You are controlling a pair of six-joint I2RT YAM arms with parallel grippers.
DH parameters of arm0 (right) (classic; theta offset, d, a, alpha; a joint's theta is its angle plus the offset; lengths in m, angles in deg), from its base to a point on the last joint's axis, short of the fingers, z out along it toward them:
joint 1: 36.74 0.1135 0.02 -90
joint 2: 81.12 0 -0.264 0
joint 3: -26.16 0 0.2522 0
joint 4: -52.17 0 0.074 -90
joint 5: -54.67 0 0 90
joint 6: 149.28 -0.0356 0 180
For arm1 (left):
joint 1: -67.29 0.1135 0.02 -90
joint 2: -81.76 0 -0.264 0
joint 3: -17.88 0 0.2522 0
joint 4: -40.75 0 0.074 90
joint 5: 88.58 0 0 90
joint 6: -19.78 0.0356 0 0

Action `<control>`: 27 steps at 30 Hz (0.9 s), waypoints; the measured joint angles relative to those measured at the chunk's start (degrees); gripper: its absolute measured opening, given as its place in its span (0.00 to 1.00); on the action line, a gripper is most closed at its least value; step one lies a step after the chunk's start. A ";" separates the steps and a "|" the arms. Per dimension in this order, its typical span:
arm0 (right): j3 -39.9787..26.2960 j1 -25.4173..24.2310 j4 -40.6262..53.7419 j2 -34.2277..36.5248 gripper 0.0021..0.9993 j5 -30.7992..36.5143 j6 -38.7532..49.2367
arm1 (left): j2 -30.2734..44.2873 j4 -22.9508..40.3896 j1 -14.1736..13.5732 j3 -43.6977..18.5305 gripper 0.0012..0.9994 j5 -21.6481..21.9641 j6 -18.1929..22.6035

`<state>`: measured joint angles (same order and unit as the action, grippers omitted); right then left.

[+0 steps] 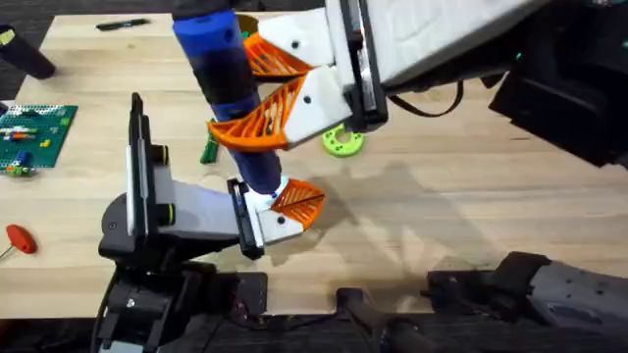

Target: Pick up the gripper from the table and insert it into the empty holder that is missing its gripper. Then pick up a screw, insert it into the mounting hole, and use the screwdriver to tighten it. Finally, clean up the table by picking up the vegetable and placing it into the bucket.

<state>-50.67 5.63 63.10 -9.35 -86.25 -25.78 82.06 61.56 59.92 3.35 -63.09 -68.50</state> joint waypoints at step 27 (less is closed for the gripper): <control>0.00 -0.06 1.28 0.00 0.00 0.04 1.49 | 0.00 0.00 0.00 0.00 0.01 0.00 0.00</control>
<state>-50.67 5.58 64.38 -9.35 -86.20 -24.30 82.06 61.56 59.92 3.35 -63.09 -68.50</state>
